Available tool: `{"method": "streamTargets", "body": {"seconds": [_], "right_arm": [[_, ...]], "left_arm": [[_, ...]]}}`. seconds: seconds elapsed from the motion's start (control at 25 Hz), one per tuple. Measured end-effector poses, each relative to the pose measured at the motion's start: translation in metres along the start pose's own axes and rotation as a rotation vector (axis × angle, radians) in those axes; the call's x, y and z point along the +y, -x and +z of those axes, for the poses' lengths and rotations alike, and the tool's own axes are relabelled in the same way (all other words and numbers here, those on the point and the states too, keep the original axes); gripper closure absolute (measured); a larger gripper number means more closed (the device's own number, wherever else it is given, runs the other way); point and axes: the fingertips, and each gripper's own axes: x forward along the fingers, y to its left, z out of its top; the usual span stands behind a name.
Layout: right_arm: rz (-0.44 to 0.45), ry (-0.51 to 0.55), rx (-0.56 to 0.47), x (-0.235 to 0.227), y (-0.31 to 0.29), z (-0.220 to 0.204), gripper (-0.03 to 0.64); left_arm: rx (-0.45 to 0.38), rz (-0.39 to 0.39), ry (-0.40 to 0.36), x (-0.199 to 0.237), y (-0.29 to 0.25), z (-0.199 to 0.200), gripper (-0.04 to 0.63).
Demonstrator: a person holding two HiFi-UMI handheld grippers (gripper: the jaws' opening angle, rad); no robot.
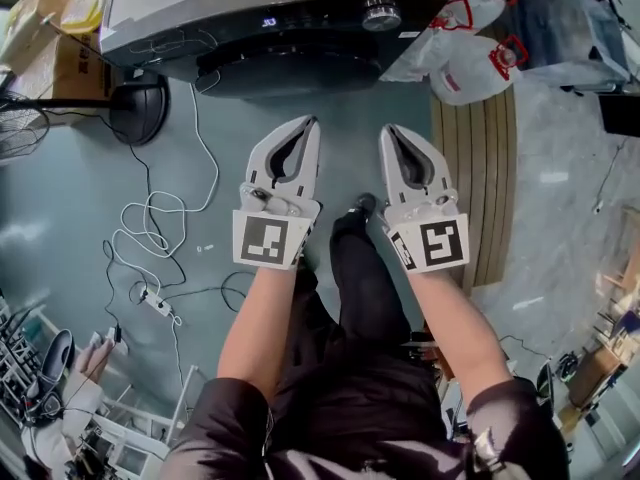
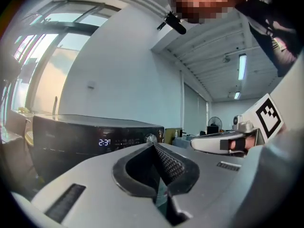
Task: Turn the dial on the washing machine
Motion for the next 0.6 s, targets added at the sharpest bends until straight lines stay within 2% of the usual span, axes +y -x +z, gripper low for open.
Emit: {"method": "streamTargets", "body": {"seconds": [0.08,0.16,0.28,0.44,0.6], "right_arm": [[-0.014,0.019,-0.006,0.016,0.007,0.000,0.592],[-0.024,0.037,0.002,0.035,0.013,-0.002,0.592],[-0.033,0.081,-0.013,0.068,0.029,0.006,0.592],[-0.073,0.117,-0.035,0.100,0.067,0.037,0.592],[-0.115,0.101,-0.042,0.122,0.116,0.072,0.592]], "left_arm": [[-0.021,0.024,0.018,0.012,0.027,0.003,0.580],[-0.076,0.051,0.033,0.028,0.056,0.012,0.580],[-0.104,0.060,0.011,0.049,0.106,0.017,0.581],[-0.119,0.077,0.002,0.075,0.171,0.037,0.580],[-0.133,0.062,-0.027,0.089,0.236,0.077,0.580]]}}
